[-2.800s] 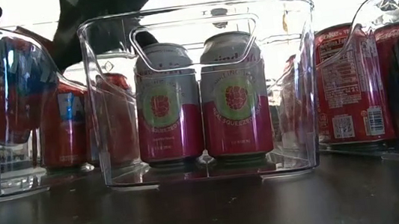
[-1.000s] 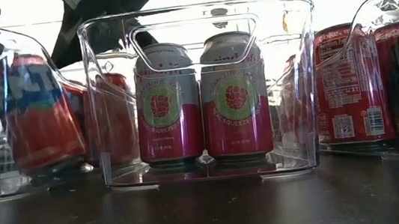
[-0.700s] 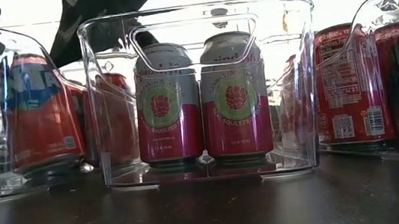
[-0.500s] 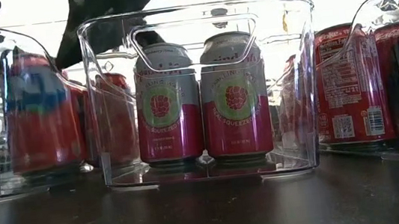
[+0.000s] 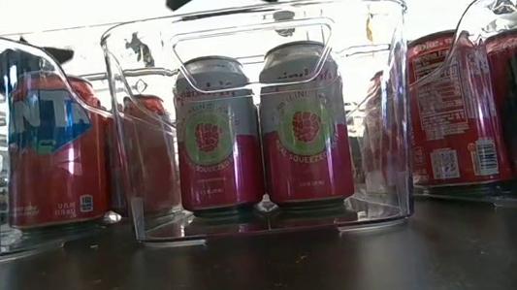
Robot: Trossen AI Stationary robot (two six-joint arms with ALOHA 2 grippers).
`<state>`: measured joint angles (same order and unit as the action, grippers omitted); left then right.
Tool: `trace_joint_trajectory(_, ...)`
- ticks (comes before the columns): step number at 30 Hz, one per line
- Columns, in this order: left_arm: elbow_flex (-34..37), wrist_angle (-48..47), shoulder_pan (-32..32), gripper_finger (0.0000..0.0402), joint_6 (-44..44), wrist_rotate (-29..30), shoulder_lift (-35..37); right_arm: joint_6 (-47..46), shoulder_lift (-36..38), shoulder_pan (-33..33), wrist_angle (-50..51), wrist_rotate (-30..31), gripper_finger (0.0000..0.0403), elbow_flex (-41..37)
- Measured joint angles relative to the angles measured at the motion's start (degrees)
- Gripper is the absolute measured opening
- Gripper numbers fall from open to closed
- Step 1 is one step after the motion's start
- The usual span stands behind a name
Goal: Sort soda cans
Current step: Put the orange soda can into the left transparent bin
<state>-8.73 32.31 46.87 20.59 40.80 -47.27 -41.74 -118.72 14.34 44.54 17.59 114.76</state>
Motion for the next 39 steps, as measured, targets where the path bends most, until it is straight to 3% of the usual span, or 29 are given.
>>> trace_joint_trajectory(8,0.0,14.1,-0.2,0.0393,0.0,0.0,0.8,-20.3,9.9,0.6,24.0,10.0,0.0,0.0)
trace_joint_trajectory(13,0.0,12.9,-2.1,0.0393,0.1,0.0,3.0,-39.6,13.3,0.9,43.6,10.0,0.0,0.0)
trace_joint_trajectory(15,-0.2,10.2,-3.4,0.0393,0.1,0.0,4.6,-43.2,14.1,1.1,45.7,9.0,0.0,-0.6)
trace_joint_trajectory(19,-4.4,-4.1,-6.7,0.0393,0.1,-0.5,8.6,-42.5,16.3,1.1,43.5,9.0,0.0003,-3.5)
trace_joint_trajectory(24,-16.9,-37.8,-12.6,0.0393,1.6,-1.9,11.7,-44.3,17.0,0.8,45.0,9.5,0.0023,-8.2)
trace_joint_trajectory(28,-26.1,-56.4,-17.8,0.0393,1.6,-1.7,11.6,-43.6,18.3,-1.0,45.3,9.3,0.0053,-14.2)
trace_joint_trajectory(32,-31.7,-64.5,-22.9,0.0393,1.3,-1.5,11.4,-42.9,21.9,-4.5,45.4,9.5,0.0088,-21.6)
trace_joint_trajectory(39,-35.2,-67.8,-30.8,0.0393,-3.5,-1.2,11.5,-41.2,35.9,-14.6,45.5,11.3,0.014,-36.1)
